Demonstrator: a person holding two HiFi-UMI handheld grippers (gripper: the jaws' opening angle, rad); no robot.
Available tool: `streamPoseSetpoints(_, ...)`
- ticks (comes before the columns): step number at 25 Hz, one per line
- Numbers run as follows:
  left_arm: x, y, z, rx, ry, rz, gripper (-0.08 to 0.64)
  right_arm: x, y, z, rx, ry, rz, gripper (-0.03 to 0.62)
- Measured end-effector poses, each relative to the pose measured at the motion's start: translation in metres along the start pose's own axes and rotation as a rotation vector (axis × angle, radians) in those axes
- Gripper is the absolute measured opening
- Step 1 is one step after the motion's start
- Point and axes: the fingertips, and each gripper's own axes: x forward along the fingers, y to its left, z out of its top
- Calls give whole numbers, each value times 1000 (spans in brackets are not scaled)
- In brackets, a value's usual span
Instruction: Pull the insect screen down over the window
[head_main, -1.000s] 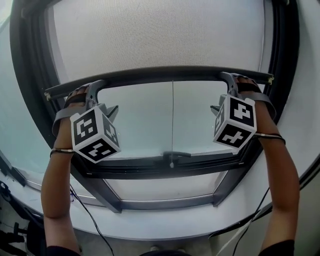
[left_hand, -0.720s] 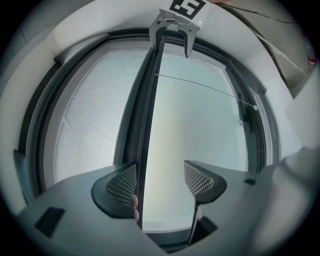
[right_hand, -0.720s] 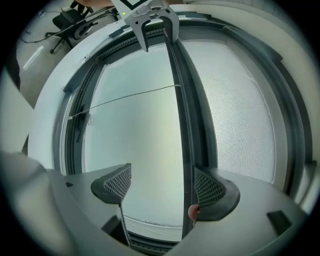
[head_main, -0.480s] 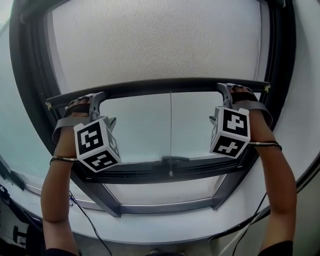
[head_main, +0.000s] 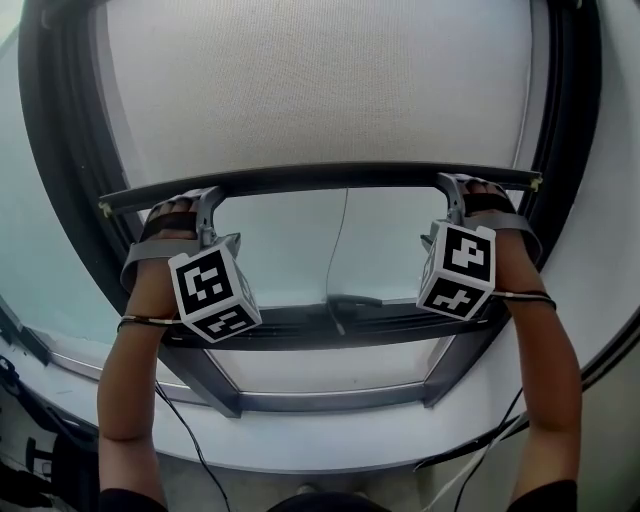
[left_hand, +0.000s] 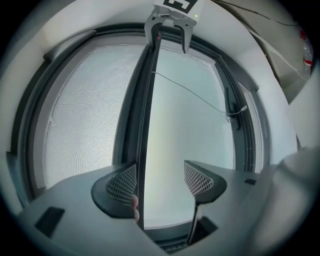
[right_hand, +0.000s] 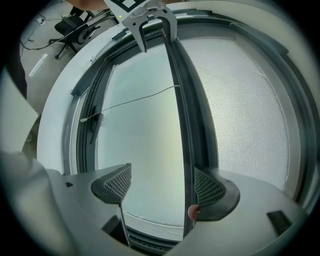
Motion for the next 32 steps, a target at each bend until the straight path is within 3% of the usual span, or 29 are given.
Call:
streamPoseSetpoints(8,5,-46,-1,5,3,-81,302,11,46,-4,17,-12,65,393)
streamPoseSetpoints(13,14,-82,-6,34,28,-61,302,22,81,-4,7,-1,76,393)
streamPoseSetpoints(17,15,-91,0,-26,0,-35,302,27,96,-3,13,4,58,393)
streamPoseSetpoints(20,18,-108,2,-47,-21,-59,302,30,113,-2,27,-5,68,393)
streamPoseSetpoints(26,33,-161,-7,7,-58,-41,302,54,163,-7,-9,-2,-57,393)
streamPoseSetpoints(32,37,-160,-3,-4,-48,58,302,60,170,-8,12,5,-96,393)
